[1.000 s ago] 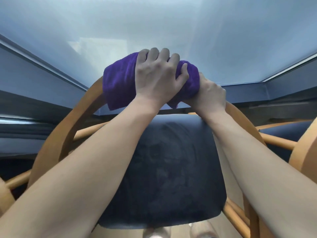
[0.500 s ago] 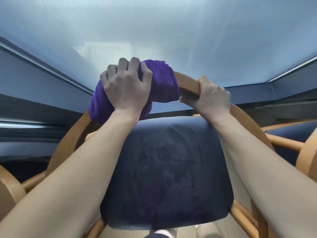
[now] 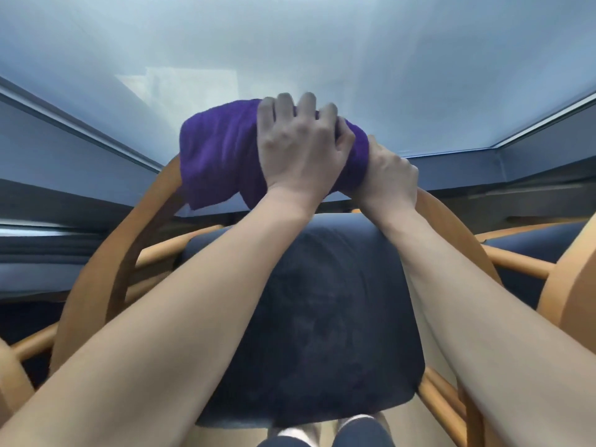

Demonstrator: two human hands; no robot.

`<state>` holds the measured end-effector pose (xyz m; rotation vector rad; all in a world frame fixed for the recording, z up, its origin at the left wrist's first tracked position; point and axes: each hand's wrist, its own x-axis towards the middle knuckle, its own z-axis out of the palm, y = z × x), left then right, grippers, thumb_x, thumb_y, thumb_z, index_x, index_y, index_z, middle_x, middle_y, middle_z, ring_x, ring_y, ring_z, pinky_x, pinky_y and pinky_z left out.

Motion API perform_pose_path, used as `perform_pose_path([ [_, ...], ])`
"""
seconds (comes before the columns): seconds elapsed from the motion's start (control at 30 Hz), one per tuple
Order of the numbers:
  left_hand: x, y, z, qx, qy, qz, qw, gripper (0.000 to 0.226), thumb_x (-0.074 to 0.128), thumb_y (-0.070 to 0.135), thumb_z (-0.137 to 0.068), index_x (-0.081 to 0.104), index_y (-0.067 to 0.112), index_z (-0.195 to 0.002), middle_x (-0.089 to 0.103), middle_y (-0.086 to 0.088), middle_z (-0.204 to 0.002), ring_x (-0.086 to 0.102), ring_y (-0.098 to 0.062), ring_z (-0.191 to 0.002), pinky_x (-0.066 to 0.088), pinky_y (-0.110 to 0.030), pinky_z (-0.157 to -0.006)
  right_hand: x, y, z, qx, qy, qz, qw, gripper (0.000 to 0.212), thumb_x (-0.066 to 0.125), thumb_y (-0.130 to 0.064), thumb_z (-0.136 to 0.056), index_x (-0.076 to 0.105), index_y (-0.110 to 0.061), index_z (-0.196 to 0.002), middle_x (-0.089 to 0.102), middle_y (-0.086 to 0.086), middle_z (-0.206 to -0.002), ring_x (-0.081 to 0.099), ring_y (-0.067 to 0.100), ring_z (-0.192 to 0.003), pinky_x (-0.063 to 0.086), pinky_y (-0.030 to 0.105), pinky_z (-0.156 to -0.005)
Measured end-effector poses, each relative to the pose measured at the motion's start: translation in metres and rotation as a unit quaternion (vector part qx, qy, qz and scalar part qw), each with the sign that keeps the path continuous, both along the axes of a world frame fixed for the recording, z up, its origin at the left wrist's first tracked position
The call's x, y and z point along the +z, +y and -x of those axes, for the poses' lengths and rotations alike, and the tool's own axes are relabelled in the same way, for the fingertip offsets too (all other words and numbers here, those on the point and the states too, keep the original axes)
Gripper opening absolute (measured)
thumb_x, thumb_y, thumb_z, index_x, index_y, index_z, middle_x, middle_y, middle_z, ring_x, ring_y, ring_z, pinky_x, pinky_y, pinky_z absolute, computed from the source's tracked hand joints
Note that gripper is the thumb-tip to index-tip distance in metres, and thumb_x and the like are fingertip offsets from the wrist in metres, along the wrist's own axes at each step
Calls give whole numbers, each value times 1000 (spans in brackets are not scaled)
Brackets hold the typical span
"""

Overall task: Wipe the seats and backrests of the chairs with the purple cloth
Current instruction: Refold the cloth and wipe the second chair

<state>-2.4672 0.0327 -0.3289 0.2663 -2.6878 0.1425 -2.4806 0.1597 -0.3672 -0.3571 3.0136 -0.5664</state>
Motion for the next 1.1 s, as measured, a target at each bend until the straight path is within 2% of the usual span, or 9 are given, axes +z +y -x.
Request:
perform_pose_path([
  [0.13, -7, 18, 5, -20, -7, 12, 1000, 32, 50, 29, -91, 66, 15, -67, 62, -5, -70, 58, -31, -74, 45, -42, -86, -6, 4, 4, 15, -9, -32, 999, 36, 60, -38, -84, 56, -21, -115, 72, 6, -96, 68, 37, -87, 42, 34, -67],
  [0.43, -7, 12, 1, -22, 13, -5, 1000, 33, 50, 33, -92, 68, 15, -71, 64, -3, -72, 59, -30, -76, 42, -41, -89, -13, 6, 8, 19, -22, -7, 1000, 40, 68, -42, -78, 51, -22, -109, 69, 2, -84, 67, 34, -78, 38, 30, -62],
  [0.5, -6, 4, -4, -34, 31, -14, 999, 34, 49, 37, -92, 71, 16, -77, 65, -3, -76, 61, -29, -80, 41, -40, -92, -12, 5, 8, 14, -25, -16, 999, 47, 75, -42, -72, 51, -22, -107, 68, 2, -80, 66, 33, -75, 37, 30, -60],
  [0.57, -4, -9, -10, -35, 48, -11, 998, 34, 48, 41, -93, 73, 19, -86, 68, -1, -81, 62, -28, -86, 40, -39, -95, -10, 6, 8, 17, -25, -14, 999, 40, 73, -41, -76, 47, -21, -98, 66, 4, -79, 64, 35, -74, 35, 31, -59],
  [0.63, -1, -34, -18, 7, 50, -21, 999, 35, 46, 45, -94, 72, 22, -96, 70, -1, -90, 62, -28, -92, 40, -41, -94, -9, 7, 8, 17, -31, 5, 999, 37, 67, -44, -82, 40, -20, -89, 59, 4, -74, 58, 35, -69, 31, 32, -59],
  [0.7, 4, -67, -32, 86, 24, -72, 993, 41, 38, 47, -96, 69, 22, -105, 70, -5, -98, 60, -32, -97, 39, -42, -90, -7, 5, 7, 14, -32, 17, 999, 50, 68, -59, -79, 38, -20, -87, 52, 2, -71, 50, 31, -65, 30, 33, -59],
  [0.8, 7, -95, -49, 162, -3, -120, 979, 53, 24, 47, -97, 64, 17, -112, 68, -11, -105, 57, -38, -97, 38, -44, -87, -5, 3, 5, 15, -22, 8, 1000, 56, 72, -62, -75, 37, -20, -89, 61, 4, -79, 58, 32, -70, 31, 33, -60],
  [0.97, 8, -66, -31, 201, -1, -93, 975, 51, 25, 44, -99, 66, 17, -109, 68, -7, -110, 55, -36, -102, 34, -44, -95, -5, 0, 6, 10, -16, -3, 1000, 57, 73, -61, -74, 36, -20, -88, 46, -2, -74, 46, 27, -64, 31, 32, -59],
  [1.1, 5, -32, -16, 145, 0, -48, 988, 40, 38, 42, -98, 71, 18, -95, 70, -3, -98, 59, -32, -98, 37, -46, -98, -5, 0, 6, 6, -19, 6, 1000, 58, 72, -62, -74, 36, -18, -87, 43, -2, -69, 44, 28, -62, 30, 32, -58],
])
